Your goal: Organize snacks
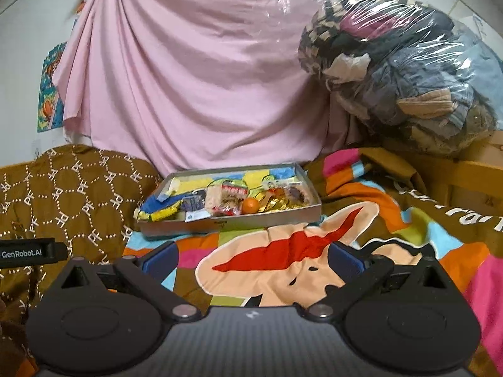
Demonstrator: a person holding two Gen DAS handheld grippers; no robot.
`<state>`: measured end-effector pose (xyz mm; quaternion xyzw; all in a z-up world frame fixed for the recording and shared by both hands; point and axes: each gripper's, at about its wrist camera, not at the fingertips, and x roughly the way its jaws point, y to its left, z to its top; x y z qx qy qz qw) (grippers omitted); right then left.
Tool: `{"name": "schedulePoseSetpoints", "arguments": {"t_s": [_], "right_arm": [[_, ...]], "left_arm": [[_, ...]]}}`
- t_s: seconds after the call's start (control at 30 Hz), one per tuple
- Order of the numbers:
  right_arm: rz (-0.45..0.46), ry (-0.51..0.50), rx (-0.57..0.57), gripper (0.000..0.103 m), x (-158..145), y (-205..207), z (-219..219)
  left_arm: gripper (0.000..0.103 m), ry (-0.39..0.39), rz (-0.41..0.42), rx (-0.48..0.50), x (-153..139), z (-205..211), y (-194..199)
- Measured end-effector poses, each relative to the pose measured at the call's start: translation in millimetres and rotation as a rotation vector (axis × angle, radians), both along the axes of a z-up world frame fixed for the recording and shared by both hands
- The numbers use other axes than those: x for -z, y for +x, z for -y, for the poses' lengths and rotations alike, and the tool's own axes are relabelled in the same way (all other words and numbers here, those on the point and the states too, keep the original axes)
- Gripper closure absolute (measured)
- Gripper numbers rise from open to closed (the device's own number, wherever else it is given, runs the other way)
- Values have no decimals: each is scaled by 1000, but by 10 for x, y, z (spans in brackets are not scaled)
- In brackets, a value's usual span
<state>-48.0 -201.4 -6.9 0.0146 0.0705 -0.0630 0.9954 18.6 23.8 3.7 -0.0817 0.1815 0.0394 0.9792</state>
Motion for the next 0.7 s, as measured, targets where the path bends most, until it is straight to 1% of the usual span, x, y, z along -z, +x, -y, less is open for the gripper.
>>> {"name": "schedulePoseSetpoints", "arguments": {"t_s": [0.3,0.47,0.7], "right_arm": [[-41,7,-13,0,70,144,-13],[-58,6,1,0,104,215,-7],[-62,-11,-11,0,101,214,-35]], "left_arm": [[1,19,-48,16,116,-19,68],[1,32,-56,28,152,-8,59],[1,37,-65,35,181,4,35]]}}
